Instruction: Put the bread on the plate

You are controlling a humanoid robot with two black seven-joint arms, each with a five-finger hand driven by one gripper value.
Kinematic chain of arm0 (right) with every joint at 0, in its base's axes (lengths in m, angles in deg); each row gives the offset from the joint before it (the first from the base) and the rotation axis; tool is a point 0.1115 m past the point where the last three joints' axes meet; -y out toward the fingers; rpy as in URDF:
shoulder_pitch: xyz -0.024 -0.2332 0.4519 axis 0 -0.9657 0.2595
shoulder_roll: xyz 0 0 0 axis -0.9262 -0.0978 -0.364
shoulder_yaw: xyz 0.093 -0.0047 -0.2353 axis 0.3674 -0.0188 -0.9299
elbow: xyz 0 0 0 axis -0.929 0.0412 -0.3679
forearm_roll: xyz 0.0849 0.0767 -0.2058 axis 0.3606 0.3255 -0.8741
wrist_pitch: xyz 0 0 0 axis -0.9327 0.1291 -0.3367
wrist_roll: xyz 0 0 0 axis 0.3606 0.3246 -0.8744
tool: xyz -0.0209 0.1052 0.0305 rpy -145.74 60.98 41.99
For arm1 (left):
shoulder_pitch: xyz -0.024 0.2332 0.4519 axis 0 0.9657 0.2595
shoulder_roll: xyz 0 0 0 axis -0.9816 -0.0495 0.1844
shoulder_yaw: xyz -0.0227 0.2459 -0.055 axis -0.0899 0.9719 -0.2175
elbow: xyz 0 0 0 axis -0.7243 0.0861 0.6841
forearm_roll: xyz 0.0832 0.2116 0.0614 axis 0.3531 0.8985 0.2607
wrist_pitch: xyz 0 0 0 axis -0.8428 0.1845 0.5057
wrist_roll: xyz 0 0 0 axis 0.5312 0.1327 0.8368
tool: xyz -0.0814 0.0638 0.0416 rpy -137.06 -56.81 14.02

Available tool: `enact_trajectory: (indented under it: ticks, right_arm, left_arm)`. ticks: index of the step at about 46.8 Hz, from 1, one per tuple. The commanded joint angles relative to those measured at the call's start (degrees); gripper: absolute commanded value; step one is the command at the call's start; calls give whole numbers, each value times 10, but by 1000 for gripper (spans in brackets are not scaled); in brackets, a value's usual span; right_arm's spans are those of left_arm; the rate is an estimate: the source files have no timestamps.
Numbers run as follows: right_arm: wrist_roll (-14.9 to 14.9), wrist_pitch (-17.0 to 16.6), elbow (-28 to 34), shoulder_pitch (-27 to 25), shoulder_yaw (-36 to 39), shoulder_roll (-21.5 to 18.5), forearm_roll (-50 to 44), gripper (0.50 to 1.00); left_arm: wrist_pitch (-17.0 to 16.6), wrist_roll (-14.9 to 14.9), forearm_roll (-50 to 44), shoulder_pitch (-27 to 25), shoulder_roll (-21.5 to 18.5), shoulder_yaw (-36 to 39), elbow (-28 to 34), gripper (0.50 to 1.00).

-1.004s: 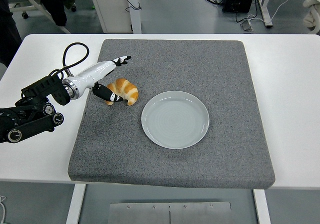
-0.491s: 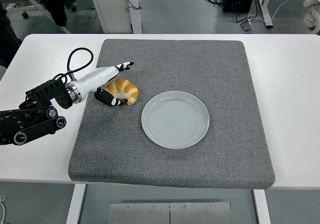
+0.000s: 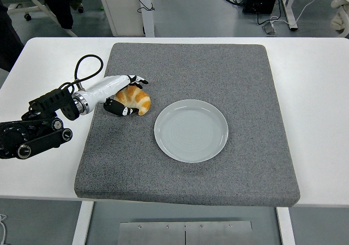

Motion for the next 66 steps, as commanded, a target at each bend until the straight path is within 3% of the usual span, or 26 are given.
enact_trajectory:
  ticks: [1, 6, 11, 17, 34, 45, 59, 66]
  right_arm:
    - [0, 0, 0, 0, 0, 0, 0, 1000]
    - [0, 0, 0, 0, 0, 0, 0, 1000]
    - [1, 0, 0, 0, 0, 0, 0, 1000]
    - [0, 0, 0, 0, 0, 0, 0, 1000]
    - [0, 0, 0, -1, 0, 0, 0, 1000]
    - [0, 0, 0, 0, 0, 0, 0, 1000]
    - [0, 0, 0, 0, 0, 0, 0, 1000]
    - [0, 0, 0, 0, 0, 0, 0, 1000]
  left_arm:
    - [0, -9, 0, 0, 0, 1, -1, 668]
    - [0, -16, -1, 0, 0, 3, -1, 648]
    - [0, -19, -1, -1, -1, 3, -1, 556]
    - [1, -18, -3, -7, -2, 0, -1, 505]
    - [11, -18, -11, -72, -8, -11, 3, 522]
    - [70, -39, -6, -104, -36, -58, 8, 528]
    - [93, -42, -4, -133, -51, -77, 7, 537]
    - [121, -59, -3, -137, -51, -103, 7, 537]
